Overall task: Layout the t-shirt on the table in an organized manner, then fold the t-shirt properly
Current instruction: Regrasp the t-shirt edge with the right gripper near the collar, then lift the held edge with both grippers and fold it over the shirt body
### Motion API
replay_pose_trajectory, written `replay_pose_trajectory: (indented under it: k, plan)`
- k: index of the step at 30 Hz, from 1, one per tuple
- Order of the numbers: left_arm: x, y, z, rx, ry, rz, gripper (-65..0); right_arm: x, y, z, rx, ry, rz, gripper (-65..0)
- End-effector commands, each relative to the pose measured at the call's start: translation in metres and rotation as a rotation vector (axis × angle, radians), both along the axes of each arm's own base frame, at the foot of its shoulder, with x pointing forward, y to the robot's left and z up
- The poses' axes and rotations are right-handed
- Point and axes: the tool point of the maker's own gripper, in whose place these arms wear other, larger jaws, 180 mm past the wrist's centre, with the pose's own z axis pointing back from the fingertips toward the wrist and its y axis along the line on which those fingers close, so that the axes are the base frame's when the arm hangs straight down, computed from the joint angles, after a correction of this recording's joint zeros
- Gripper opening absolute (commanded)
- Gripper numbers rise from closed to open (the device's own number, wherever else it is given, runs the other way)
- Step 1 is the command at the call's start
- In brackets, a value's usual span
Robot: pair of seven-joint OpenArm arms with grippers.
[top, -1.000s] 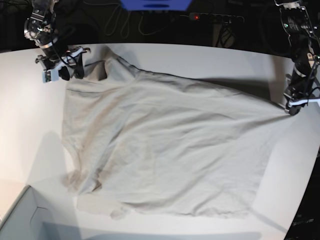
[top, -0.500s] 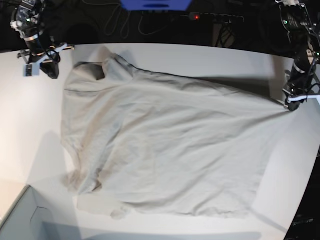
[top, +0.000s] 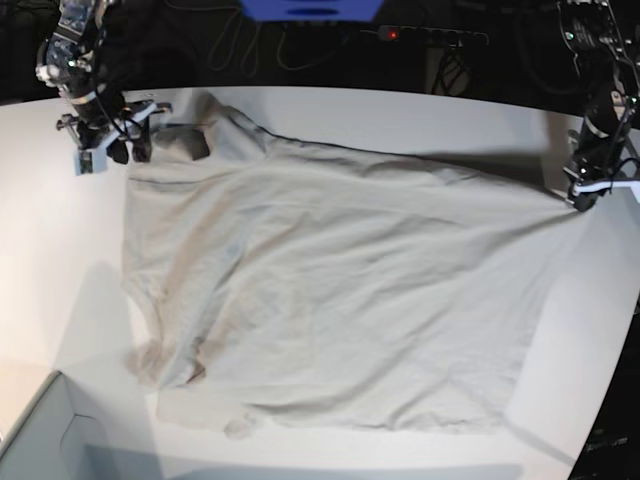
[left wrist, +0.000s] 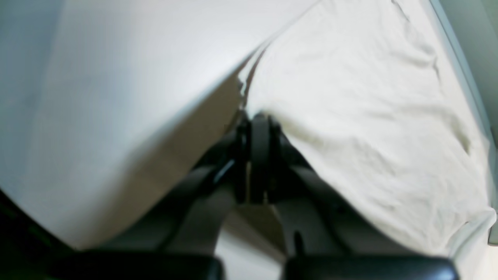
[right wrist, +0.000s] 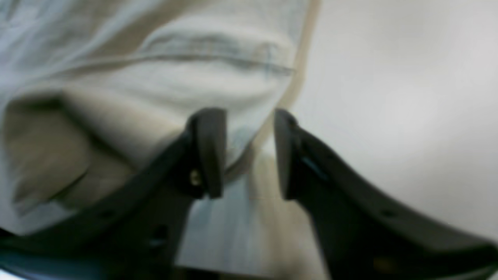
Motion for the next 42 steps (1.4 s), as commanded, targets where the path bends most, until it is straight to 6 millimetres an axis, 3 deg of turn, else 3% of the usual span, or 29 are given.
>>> replay_pose_trajectory:
  k: [1,5,9,16,18,20,22,24,25,29,36,42]
  plan:
    - [0.006,0.007,0.013,0.028,-0.039,0.001,-64.8,0.004,-0.005,0.006,-0.007,-0.023,0.0,-35.5]
    - [0.006,0.007,0.014,0.028,-0.041,0.001,-64.8,0.006,-0.003,0.004,-0.004,-0.013,0.006,-26.0]
    - [0.006,0.007,0.014,0.028,-0.041,0.001,-64.8,0.005,0.0,0.001,0.006,-0.007,0.003,-25.8]
    - [0.007,0.007,0.015,0.028,-0.044,0.001,-64.8,-0.015,0.008,-0.028,0.063,0.077,-0.013,-26.0]
    - [0.007,0.007,0.015,0.028,-0.044,0.001,-64.8,-0.018,0.009,-0.031,0.067,0.087,-0.013,-28.5]
    - [0.007,0.007,0.015,0.028,-0.044,0.001,-64.8,-0.017,0.021,-0.034,0.081,0.095,0.018,-35.1]
    - [0.007,0.007,0.015,0.028,-0.044,0.001,-64.8,-0.016,0.032,-0.036,0.091,0.101,0.052,-45.6]
    - [0.007,0.007,0.015,0.028,-0.044,0.001,-64.8,-0.016,0.034,-0.036,0.092,0.101,0.058,-62.7]
    - [0.007,0.007,0.015,0.028,-0.044,0.001,-64.8,-0.016,0.033,-0.036,0.091,0.1,0.055,-65.0]
    - [0.007,0.007,0.014,0.028,-0.042,0.001,-64.8,-0.015,0.017,-0.021,0.049,0.064,0.035,-65.0]
    - [-0.001,0.012,0.022,0.05,-0.047,0.008,-64.8,-0.009,-0.014,0.035,-0.07,-0.064,-0.03,-65.0]
    - [-0.017,0.028,0.027,0.041,-0.067,0.095,-64.8,-0.022,-0.001,0.037,-0.071,-0.048,-0.002,-65.0]
